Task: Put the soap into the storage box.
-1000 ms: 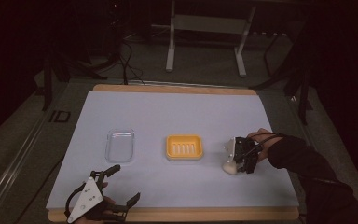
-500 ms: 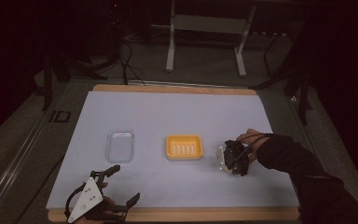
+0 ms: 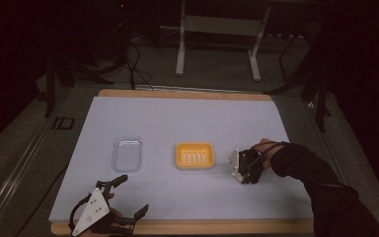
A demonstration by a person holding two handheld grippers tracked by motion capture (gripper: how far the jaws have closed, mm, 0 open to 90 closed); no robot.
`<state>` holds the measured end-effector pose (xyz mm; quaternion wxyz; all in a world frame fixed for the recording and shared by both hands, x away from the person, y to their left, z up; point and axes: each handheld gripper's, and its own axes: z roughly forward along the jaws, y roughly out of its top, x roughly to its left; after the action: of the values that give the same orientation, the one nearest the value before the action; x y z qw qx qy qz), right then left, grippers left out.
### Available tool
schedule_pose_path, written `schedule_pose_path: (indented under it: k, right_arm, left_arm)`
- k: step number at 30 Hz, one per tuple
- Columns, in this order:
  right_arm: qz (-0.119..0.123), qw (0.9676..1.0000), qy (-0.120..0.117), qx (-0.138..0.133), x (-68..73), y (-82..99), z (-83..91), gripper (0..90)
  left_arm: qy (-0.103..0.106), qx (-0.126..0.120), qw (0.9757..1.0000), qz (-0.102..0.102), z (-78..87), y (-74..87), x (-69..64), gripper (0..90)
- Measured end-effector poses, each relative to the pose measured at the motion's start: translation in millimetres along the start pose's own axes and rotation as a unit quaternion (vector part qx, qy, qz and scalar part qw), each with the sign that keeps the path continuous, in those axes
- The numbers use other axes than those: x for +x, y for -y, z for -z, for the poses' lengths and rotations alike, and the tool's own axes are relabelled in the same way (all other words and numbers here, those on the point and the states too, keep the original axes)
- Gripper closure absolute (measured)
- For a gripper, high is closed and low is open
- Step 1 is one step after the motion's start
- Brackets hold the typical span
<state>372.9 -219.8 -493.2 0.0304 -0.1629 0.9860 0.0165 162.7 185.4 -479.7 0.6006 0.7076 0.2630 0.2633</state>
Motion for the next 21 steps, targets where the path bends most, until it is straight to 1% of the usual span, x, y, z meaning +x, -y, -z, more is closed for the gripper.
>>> schedule_pose_path:
  k: [1,8,11,14,15,16,19,21]
  right_arm:
    - [-0.005,0.9999,-0.009,-0.005,-1.5,1.1,-0.2,38.7]
    - [-0.026,0.9987,-0.043,-0.007,-7.7,3.0,0.1,39.6]
    - [-0.037,0.9979,-0.051,-0.012,-8.6,5.7,1.8,39.8]
    - [-0.054,0.997,-0.051,-0.023,-10.0,11.6,7.2,39.9]
    - [-0.061,0.9963,-0.049,-0.035,-11.3,14.8,9.2,39.9]
    - [-0.069,0.9956,-0.048,-0.042,-12.4,18.1,11.3,39.9]
    - [-0.093,0.9923,-0.042,-0.07,-13.4,28.4,15.4,39.9]
    - [-0.105,0.9903,-0.038,-0.083,-13.0,33.4,17.2,39.9]
  left_arm:
    - [0.0,0.0,1.0,0.0,-0.1,0.1,0.0,0.8]
    - [-0.001,-0.002,1.0,-0.001,0.6,0.0,-0.2,0.8]
    - [0.0,-0.002,1.0,-0.002,0.8,-0.1,0.0,0.8]
    - [0.0,-0.003,1.0,-0.001,0.6,-0.1,-0.1,0.8]
    - [0.0,-0.003,1.0,-0.001,0.6,-0.1,-0.2,0.8]
    - [0.0,-0.003,1.0,-0.001,0.6,-0.1,-0.3,0.8]
    - [0.0,-0.003,1.0,-0.002,0.5,-0.2,-0.4,0.8]
    - [0.0,-0.003,1.0,-0.003,0.2,-0.3,-0.3,0.8]
